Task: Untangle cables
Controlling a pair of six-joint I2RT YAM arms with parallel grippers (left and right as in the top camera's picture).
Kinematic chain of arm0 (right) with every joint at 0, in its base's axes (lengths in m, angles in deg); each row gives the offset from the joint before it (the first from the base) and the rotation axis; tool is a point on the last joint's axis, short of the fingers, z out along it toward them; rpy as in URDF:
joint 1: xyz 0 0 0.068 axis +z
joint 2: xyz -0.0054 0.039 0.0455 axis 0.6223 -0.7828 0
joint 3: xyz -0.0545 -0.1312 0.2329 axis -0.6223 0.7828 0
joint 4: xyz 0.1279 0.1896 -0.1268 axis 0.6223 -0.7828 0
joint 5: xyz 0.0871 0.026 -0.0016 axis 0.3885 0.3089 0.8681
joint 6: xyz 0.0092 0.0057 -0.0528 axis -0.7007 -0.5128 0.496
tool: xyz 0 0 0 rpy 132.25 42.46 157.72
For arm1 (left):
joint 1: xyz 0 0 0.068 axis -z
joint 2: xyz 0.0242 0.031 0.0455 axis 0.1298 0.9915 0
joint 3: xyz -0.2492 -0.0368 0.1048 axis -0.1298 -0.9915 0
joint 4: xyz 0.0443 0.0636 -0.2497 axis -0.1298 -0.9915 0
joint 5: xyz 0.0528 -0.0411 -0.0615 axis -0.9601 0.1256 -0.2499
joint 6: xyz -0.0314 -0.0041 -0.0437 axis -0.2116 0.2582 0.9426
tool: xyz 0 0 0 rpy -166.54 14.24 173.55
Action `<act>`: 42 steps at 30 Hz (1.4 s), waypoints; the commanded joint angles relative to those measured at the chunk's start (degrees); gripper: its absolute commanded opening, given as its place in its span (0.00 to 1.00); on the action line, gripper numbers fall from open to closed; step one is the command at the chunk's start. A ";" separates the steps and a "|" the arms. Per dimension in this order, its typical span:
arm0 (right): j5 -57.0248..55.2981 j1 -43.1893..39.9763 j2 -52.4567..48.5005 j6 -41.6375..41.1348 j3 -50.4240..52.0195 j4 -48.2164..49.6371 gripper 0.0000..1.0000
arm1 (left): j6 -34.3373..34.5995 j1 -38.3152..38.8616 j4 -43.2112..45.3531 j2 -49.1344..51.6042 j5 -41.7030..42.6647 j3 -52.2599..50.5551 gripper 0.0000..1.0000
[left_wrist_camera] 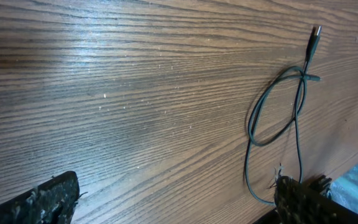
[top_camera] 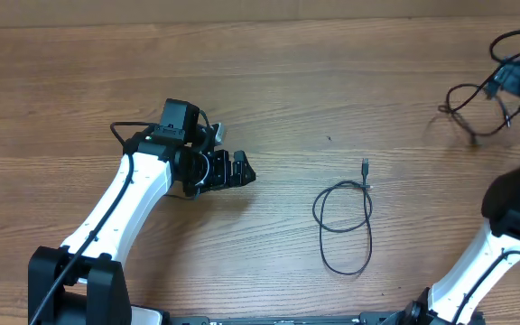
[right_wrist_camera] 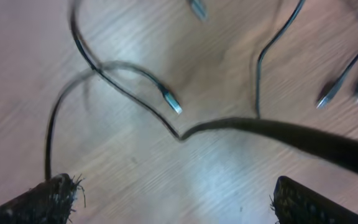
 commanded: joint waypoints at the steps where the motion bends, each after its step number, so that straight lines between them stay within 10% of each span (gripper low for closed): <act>1: 0.98 -0.22 -2.34 -0.90 1.40 -0.72 1.00 | 0.17 0.33 0.09 0.52 -0.15 0.13 1.00; 23: 1.57 -0.22 -14.80 0.92 7.21 2.10 1.00 | 0.17 0.33 0.09 0.52 -0.15 0.13 1.00; 42: -9.53 0.76 -11.78 -16.06 7.56 -1.09 1.00 | 0.17 0.33 0.09 0.52 -0.15 0.13 0.99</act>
